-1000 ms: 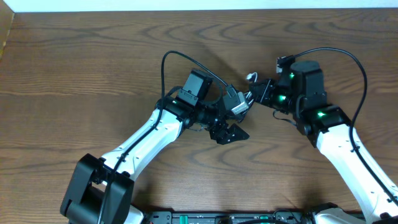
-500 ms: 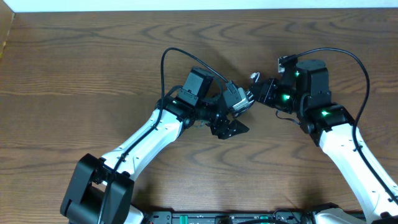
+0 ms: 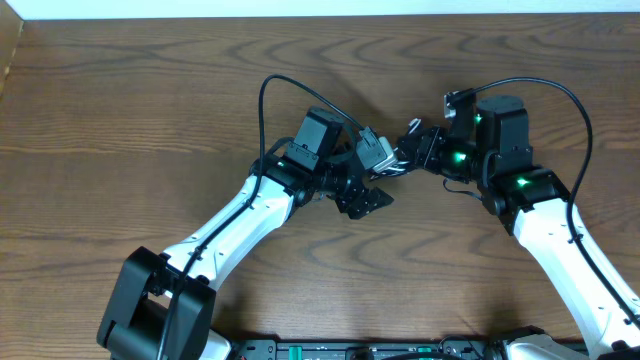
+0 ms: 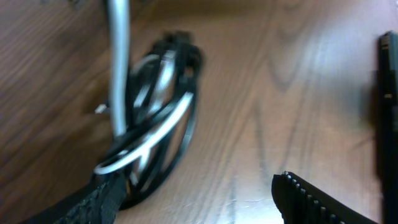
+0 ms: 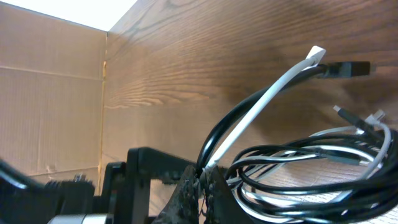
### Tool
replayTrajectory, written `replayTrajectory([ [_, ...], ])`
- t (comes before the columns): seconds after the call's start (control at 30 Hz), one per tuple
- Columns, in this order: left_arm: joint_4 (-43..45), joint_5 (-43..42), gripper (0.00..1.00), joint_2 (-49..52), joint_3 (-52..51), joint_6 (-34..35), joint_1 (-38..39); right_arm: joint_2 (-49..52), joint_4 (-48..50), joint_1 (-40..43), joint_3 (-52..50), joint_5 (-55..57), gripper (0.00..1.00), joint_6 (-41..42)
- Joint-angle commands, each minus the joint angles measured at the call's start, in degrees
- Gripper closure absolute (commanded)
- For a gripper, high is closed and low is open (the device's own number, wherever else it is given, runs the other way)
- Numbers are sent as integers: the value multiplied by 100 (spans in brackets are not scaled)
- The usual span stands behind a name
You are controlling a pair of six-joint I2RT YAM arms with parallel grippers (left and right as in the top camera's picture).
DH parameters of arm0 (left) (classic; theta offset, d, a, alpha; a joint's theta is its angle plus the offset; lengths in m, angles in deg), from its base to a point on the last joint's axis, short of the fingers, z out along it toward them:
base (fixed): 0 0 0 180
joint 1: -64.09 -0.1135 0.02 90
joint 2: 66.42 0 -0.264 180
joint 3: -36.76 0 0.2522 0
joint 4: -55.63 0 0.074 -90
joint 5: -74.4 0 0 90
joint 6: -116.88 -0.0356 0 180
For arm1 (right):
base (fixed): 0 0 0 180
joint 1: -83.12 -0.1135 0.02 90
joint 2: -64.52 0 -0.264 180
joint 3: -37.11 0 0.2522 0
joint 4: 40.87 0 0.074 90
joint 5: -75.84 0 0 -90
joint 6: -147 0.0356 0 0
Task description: Untangle cables
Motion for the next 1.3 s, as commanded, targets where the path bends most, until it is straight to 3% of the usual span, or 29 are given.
replayTrajectory([
  [0.0, -26, 573, 20, 22, -28, 90, -15, -48, 35, 24, 85, -269, 99, 28],
  [0.4, 13, 756, 20, 136, -28, 87, -15, -111, 22, 24, 85, -551, 99, 28],
  [0.47, 13, 752, 24, 184, -28, 87, -15, -149, 13, 26, 85, -546, 99, 26],
  [0.5, 13, 752, 29, 203, -28, 87, -15, -157, 15, 28, 85, -542, 99, 26],
  [0.67, 11, 752, 73, 225, -28, 90, -15, -186, -57, 111, 85, -540, 99, 24],
  [0.7, 9, 752, 92, 225, -28, 92, -15, -186, -98, 149, 85, -538, 99, 11],
  [1.27, -549, 898, 92, -11, -28, 195, -31, -186, -632, 732, 85, 63, 99, -415],
])
